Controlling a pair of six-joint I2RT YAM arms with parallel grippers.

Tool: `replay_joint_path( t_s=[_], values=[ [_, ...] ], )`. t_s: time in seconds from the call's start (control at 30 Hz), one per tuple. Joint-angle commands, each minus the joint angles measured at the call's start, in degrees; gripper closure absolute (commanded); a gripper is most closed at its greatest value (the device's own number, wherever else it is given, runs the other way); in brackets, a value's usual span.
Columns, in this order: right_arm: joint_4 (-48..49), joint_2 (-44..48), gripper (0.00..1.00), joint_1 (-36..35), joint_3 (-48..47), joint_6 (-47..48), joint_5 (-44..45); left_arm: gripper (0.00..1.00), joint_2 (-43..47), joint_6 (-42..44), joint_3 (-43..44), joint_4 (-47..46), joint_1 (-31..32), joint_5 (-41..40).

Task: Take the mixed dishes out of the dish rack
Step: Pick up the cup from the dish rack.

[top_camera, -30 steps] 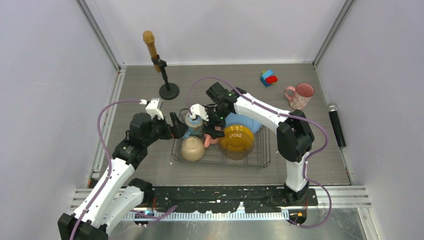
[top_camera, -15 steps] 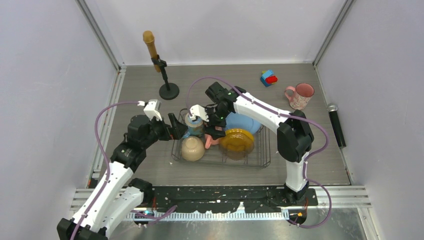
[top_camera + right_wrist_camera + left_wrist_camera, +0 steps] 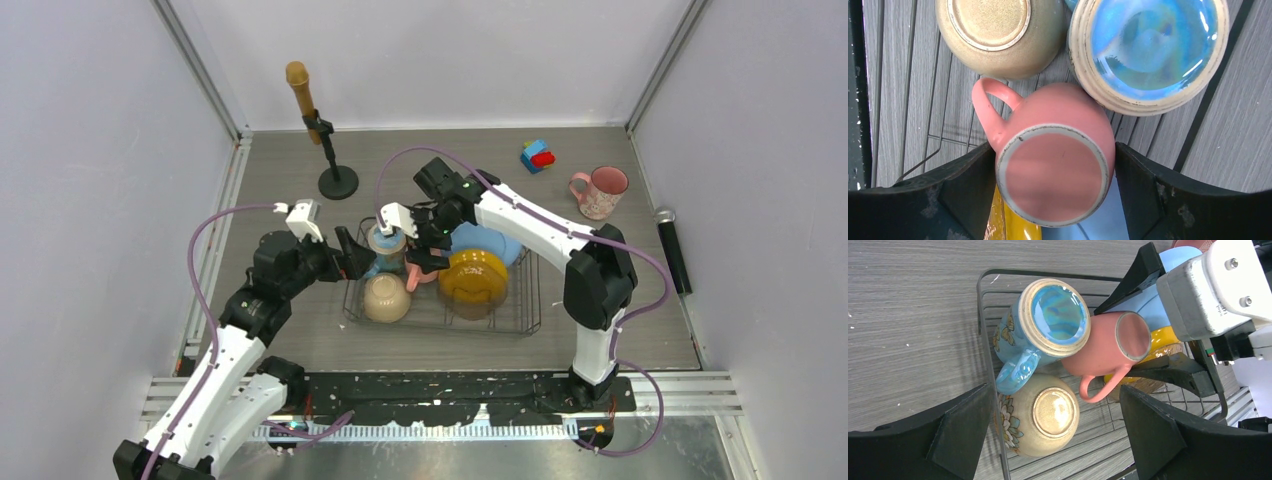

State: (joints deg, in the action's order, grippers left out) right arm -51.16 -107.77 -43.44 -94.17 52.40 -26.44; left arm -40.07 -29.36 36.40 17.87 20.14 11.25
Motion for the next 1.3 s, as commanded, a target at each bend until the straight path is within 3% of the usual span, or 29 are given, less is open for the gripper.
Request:
replay_joint_path(
  t_s=[0.0,0.33,1.07,1.13,1.27],
  values=[
    [2.61,4.06,0.63,-0.26,-3.31,1.08,-0.83,0.0,0.86,0.03,-0.02,-1.25,-0.01,1.06],
    [-4.43,4.67,0.66,-0.3,-8.38,4.62,-3.33,0.0,0.62,0.56,0.67,-1.41,-0.01,1.31],
    [-1.71,13.49,0.78,-0.33,-6.07,5.43,-3.94,0.0,3.2,-2.48,2.2,-1.21,-0.01,2.72],
    [-0.2,15.47,0.8,-0.28,-5.03,5.08,-3.55,0.0,3.6,-5.34,2.98,-1.03,-0.01,2.26],
    [13.99,20.46,0.86,-0.31,1.84,0.17,-1.26,0.0,4.23,-10.36,5.47,-0.47,-0.01,1.33]
  ],
)
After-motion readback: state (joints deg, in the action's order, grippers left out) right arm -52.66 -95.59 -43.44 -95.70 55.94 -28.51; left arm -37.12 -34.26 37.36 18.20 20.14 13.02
